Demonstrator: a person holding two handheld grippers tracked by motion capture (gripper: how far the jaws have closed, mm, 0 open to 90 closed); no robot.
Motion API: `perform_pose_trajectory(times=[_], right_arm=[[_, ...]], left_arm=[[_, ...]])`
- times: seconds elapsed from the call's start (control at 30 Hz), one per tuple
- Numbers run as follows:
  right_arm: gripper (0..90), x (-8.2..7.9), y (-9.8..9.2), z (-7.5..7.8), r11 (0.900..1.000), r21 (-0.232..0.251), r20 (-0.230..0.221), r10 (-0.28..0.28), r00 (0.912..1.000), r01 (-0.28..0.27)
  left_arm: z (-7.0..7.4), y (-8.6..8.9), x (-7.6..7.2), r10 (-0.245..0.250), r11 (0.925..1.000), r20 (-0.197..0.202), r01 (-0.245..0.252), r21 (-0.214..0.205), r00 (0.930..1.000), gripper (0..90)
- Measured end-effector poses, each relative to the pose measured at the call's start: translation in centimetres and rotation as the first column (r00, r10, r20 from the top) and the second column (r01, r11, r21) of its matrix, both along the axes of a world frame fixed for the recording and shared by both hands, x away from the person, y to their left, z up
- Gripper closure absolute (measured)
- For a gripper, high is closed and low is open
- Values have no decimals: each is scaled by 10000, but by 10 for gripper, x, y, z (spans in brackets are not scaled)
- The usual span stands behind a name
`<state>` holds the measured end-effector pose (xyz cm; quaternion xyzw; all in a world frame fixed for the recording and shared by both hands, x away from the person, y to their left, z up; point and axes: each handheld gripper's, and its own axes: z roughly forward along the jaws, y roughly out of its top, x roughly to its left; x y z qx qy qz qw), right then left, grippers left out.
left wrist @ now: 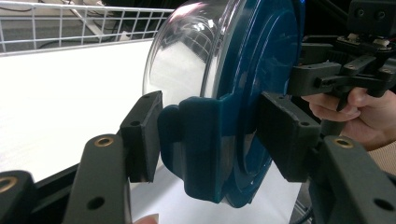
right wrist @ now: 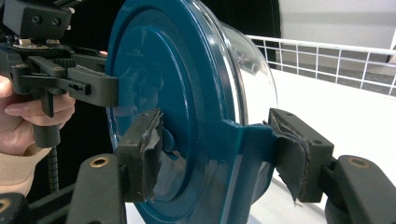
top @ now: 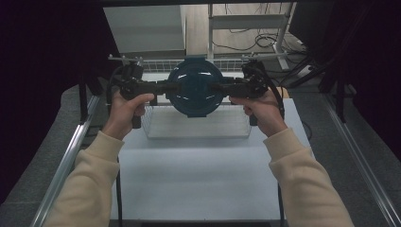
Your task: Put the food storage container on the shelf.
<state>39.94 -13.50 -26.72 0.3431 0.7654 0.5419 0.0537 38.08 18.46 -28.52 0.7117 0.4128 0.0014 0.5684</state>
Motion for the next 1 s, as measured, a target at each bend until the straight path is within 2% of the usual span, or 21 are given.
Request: perform_pose_trajectory(times=[0.27, 0.4, 0.5, 0.57, 0.67, 0.7, 0.8, 0.93, 1.0], right_arm=[[373, 31, 3, 1, 9997, -157, -244, 187, 9995, -191], [373, 40, 2, -3, 9999, -53, -301, 152, 9994, -153], [373, 49, 2, -8, 9999, -98, -379, 35, 9993, -39], [372, 51, 1, -9, 9999, -121, -459, -3, 9989, -3], [371, 59, 0, -16, 9998, -149, -812, -102, 9966, 90], [371, 62, 0, -20, 9997, -165, -968, -183, 9951, 168], [370, 65, 0, -23, 9995, -220, -1091, -253, 9937, 231], [370, 67, -2, -25, 9995, -30, -1123, -328, 9931, 327], [369, 70, -3, -27, 9990, 121, -1287, -414, 9908, 433]], left_arm=[[-4, 2, 22, 162, 9998, -162, -164, -122, 9997, 425], [-8, 1, 34, 196, 9995, -450, -206, -235, 9988, 425], [-16, 1, 46, 102, 9991, -709, -130, -400, 9974, 424], [-18, 0, 49, 116, 9991, -763, -147, -403, 9970, 424], [-24, -1, 57, 106, 9992, -950, -141, -367, 9954, 420], [-28, -3, 61, 174, 9987, -1156, -228, -458, 9931, 418], [-30, -3, 64, 176, 9983, -1214, -241, -527, 9924, 416], [-31, -4, 68, 241, 9973, -1308, -329, -655, 9911, 417], [-32, -4, 71, 266, 9964, -1440, -378, -760, 9892, 417]])
